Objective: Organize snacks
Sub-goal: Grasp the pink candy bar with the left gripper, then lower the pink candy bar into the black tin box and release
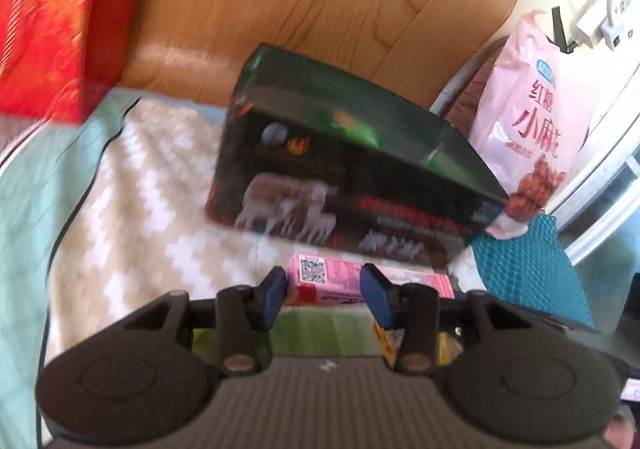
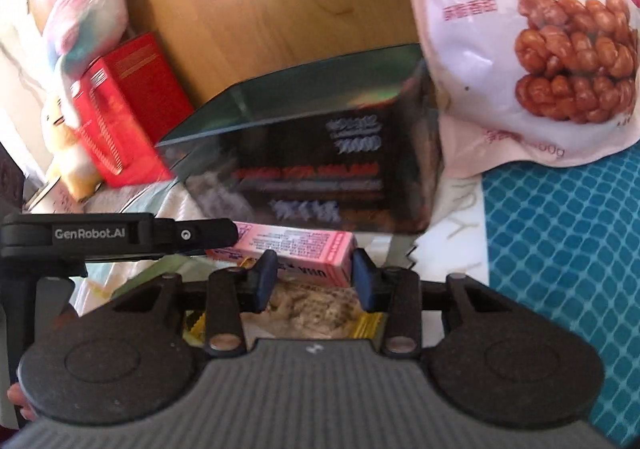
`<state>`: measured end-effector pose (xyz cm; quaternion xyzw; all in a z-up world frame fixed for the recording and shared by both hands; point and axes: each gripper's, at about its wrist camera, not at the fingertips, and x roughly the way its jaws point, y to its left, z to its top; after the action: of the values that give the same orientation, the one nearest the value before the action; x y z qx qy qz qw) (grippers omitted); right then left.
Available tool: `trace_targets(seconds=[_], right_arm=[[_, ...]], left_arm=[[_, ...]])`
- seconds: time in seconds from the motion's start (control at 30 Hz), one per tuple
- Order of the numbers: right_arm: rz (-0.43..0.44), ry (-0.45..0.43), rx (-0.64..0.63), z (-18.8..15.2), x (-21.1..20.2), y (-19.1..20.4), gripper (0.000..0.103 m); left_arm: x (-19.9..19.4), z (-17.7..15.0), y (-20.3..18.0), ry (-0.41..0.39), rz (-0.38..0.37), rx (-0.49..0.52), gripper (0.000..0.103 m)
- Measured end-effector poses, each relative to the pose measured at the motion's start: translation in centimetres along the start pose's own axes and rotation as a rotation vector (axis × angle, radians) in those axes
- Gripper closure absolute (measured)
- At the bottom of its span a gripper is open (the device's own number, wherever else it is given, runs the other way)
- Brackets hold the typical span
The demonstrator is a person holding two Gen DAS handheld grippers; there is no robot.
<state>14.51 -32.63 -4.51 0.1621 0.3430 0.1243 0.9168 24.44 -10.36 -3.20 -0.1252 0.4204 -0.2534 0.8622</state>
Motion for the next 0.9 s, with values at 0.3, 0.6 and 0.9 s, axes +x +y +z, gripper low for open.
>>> trace_targets(seconds=[0.3, 0.6, 0.9], right_arm=[[0.02, 0.008, -0.139, -3.4, -2.9, 3.0, 0.057], [-0.039, -0.033, -0.242, 0.0, -6.6, 2.9, 0.052], [-0.028, -0.438, -0.257, 12.4, -23.3, 3.1, 0.052]], left_arm=[[-4.7, -4.9, -0.9, -0.043, 0.019, 0.036, 0.059], [-8.5, -3.2, -0.6, -0.097, 0.018, 0.056, 0.05], [-14.0, 0.9, 1.0, -0.143, 0.012, 0.064, 0.039]])
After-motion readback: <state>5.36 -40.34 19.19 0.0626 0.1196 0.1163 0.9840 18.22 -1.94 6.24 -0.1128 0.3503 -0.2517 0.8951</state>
